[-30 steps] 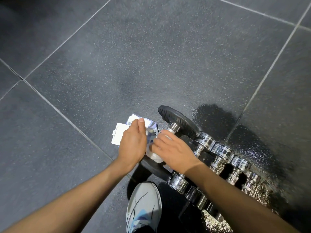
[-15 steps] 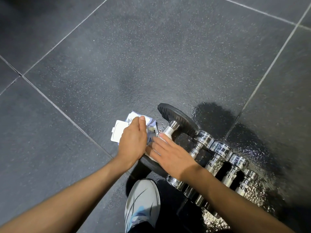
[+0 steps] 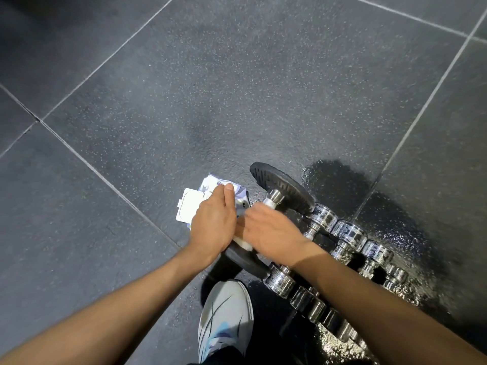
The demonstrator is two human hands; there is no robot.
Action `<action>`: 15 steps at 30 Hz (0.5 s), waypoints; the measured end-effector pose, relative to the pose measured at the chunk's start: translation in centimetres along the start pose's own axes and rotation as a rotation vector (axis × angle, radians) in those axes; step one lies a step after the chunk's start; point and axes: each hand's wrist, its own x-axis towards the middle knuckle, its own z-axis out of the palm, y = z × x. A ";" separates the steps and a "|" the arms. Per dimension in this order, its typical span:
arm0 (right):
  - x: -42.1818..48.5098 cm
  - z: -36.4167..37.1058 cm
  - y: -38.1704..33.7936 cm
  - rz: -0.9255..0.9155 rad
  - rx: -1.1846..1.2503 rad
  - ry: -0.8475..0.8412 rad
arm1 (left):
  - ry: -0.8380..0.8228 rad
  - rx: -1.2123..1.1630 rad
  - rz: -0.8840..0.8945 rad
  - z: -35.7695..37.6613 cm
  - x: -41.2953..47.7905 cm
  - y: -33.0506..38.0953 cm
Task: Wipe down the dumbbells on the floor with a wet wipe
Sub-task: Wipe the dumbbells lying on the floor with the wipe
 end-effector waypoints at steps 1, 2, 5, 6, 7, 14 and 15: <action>-0.1 0.3 1.2 0.050 -0.012 0.015 | 0.001 -0.001 0.000 0.0 0.0 0.0; -0.1 0.5 2.2 0.127 -0.023 0.042 | 0.003 -0.005 -0.002 -0.1 0.0 0.0; -0.1 0.4 1.6 0.226 -0.029 0.057 | 0.004 -0.005 -0.003 -0.1 -0.1 0.0; -0.2 0.5 0.3 0.160 -0.004 0.055 | 0.002 -0.008 -0.004 -0.1 -0.1 0.0; -0.4 0.4 -1.0 0.053 0.014 0.049 | 0.003 -0.009 -0.008 0.0 -0.1 0.0; 0.0 0.4 2.5 0.231 -0.069 0.063 | 0.001 -0.005 -0.018 -0.2 0.1 0.2; 0.1 0.7 1.4 0.197 -0.060 0.044 | -0.002 -0.005 -0.021 -0.2 0.1 0.2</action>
